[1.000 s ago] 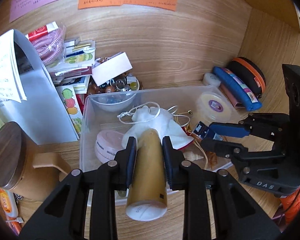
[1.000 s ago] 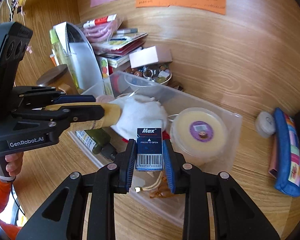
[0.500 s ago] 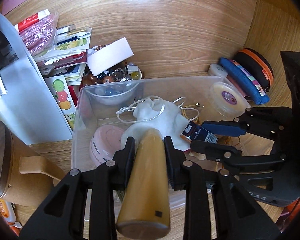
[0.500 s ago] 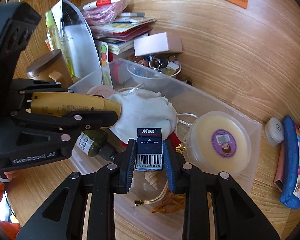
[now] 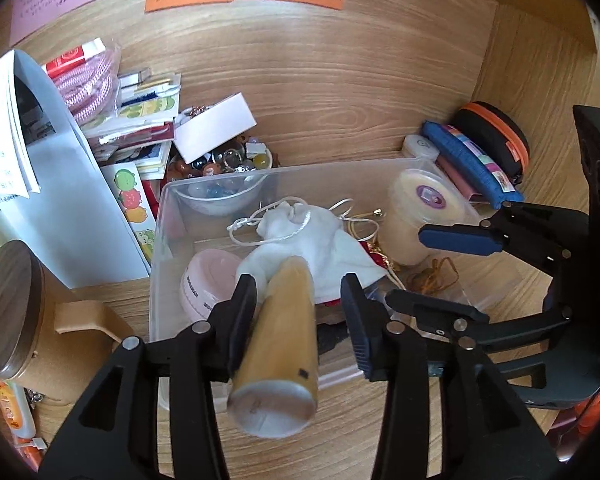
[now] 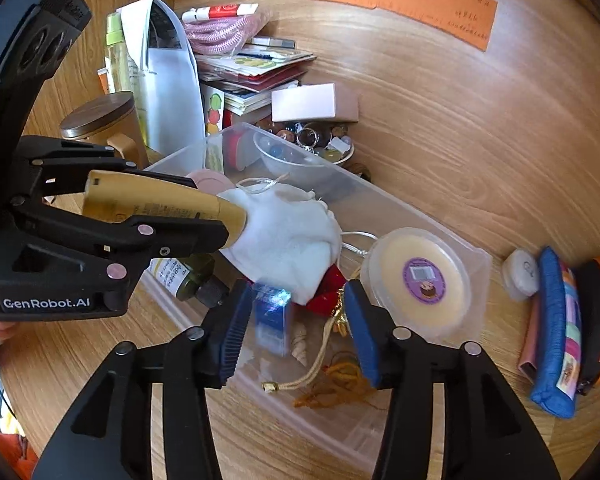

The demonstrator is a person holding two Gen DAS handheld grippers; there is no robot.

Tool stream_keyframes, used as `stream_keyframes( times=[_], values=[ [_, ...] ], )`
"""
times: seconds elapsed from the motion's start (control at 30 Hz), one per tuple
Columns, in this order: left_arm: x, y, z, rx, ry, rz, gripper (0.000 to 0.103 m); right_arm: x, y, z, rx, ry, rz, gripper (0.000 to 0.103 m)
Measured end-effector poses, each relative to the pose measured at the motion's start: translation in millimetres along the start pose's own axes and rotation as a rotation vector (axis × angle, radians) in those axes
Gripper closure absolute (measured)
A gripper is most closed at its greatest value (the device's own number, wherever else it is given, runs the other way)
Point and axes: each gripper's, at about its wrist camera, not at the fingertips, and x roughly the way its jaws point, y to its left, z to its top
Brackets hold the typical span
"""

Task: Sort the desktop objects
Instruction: 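Lower the sunscreen bottle and Max box into the box and open both tools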

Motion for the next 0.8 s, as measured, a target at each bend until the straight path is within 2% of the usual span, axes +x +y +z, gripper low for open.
stream_keyframes(
  times=[0.63,0.7,0.8],
  values=[
    [-44.1,-18.5,-3.5,0.035,-0.103,0.073,0.027,-41.6,-11.2,-22.6,0.058,-0.047,-0.058,0.05],
    [-49.2,-20.8,-4.7,0.039,-0.118,0.086,0.023,-45.8,-10.8,-25.4,0.062,-0.058,-0.066,0.036],
    [-54.3,-24.7,-6.7,0.042,-0.132,0.107,0.017,-52.3,-8.5,-28.9,0.062,-0.081,-0.087,0.031]
  ],
)
